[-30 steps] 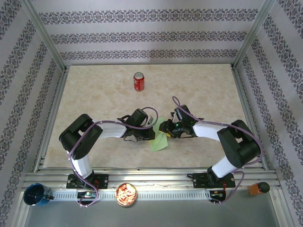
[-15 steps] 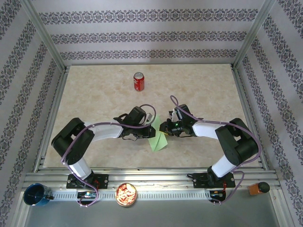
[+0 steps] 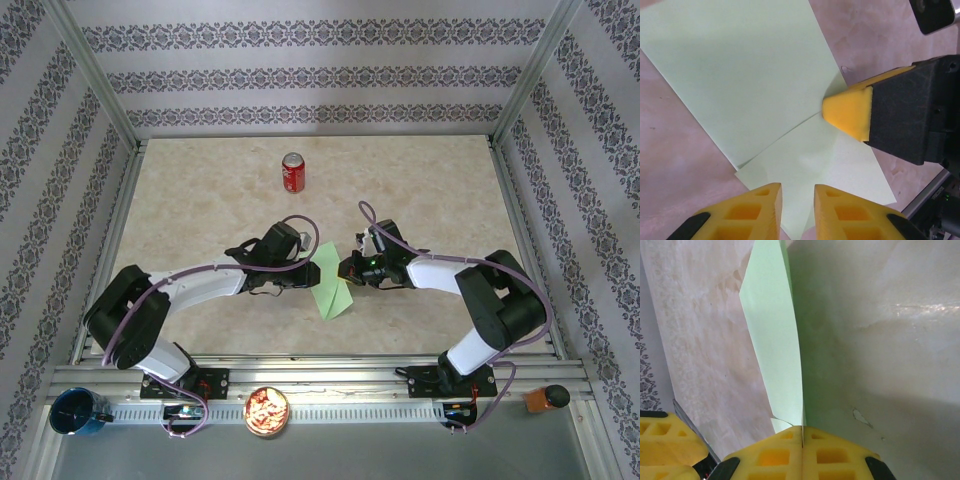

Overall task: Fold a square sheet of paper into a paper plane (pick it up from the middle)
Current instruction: Turn over the paper at the center of the table.

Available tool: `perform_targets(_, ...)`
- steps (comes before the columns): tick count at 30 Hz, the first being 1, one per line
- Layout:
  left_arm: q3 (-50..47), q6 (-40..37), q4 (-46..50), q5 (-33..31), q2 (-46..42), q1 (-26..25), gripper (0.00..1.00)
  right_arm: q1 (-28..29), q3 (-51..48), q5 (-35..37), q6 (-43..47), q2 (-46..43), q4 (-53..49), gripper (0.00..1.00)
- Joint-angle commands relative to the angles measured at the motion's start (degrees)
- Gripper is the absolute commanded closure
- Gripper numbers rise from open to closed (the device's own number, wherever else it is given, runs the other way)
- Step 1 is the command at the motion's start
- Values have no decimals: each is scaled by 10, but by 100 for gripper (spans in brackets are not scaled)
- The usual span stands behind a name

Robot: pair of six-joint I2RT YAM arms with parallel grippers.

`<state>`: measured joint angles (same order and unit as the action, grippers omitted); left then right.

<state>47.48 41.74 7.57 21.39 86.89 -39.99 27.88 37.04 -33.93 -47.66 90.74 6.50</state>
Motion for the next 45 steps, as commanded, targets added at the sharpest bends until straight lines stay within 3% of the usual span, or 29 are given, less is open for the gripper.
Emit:
perform_targets(1, 13, -20, 33, -23, -11, 8, 76, 2, 21, 8, 29, -42, -40, 99)
perform_targets(10, 40, -46, 55, -38, -2, 10, 71, 7, 71, 129, 94, -118, -251, 99)
perform_targets(16, 41, -58, 39, -36, -6, 22, 67, 27, 124, 250, 139, -147, -387, 99)
perform_targets(24, 1, -51, 21, -22, -45, 61, 66, 95, 254, 444, 190, -105, -574, 100)
perform_targets(29, -42, -50, 25, -20, -98, 97, 66, 118, 317, 595, 154, -61, -665, 100)
perform_targets(35, -77, -53, 47, -33, -156, 119, 64, 142, 350, 683, 143, -14, -694, 100)
perform_targets(45, -115, -20, 112, -120, -262, 157, 66, 226, 419, 708, 103, 148, -681, 99)
